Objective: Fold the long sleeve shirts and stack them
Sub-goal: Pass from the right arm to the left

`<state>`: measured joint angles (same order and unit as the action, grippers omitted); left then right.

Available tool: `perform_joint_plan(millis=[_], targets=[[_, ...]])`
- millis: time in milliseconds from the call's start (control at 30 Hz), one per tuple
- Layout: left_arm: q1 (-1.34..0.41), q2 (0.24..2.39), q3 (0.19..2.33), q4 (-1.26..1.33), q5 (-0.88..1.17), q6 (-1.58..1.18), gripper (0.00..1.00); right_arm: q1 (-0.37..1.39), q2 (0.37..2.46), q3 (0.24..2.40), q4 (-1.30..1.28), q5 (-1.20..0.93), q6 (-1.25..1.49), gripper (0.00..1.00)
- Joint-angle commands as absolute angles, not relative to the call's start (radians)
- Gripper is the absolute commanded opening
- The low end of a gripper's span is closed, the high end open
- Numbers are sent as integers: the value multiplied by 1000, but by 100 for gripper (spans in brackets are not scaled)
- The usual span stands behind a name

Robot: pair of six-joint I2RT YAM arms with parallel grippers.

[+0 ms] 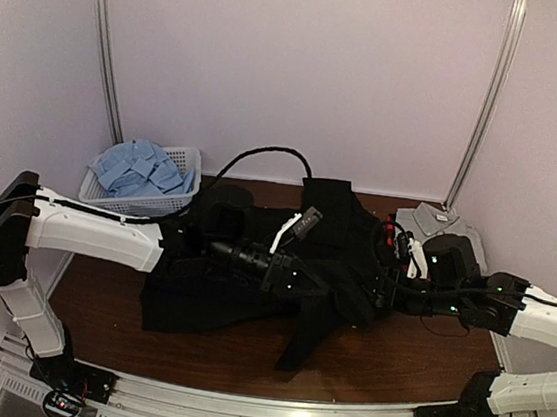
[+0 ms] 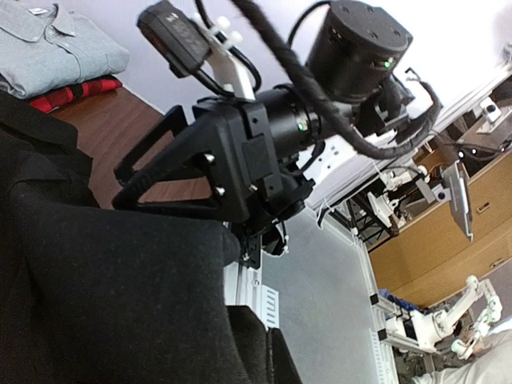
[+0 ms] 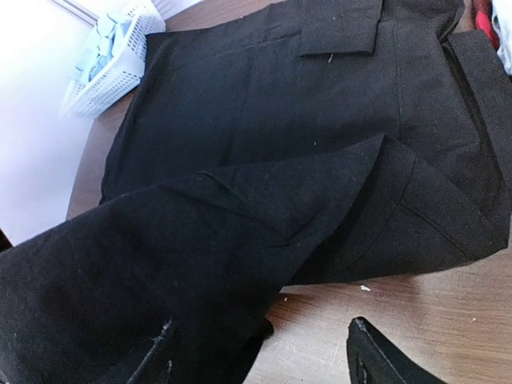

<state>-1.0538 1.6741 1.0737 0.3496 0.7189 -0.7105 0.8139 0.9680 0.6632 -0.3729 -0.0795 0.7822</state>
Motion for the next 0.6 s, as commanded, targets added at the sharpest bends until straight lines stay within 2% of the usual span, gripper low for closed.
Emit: perform_joint_plan(millis=[0, 133, 367, 567], targets=[[-1012, 1682, 1112, 462, 746, -838, 0, 802, 901, 710, -445, -45, 746, 73], [-955, 1704, 1061, 586, 746, -958, 0, 801, 842, 680, -418, -86, 713, 76], [-913, 1784, 1064, 709, 778, -1061, 0, 802, 834, 552, -220, -242, 654, 81], [-850, 1820, 1079, 687, 767, -1059, 0, 807, 858, 434, -40, -289, 690, 82]])
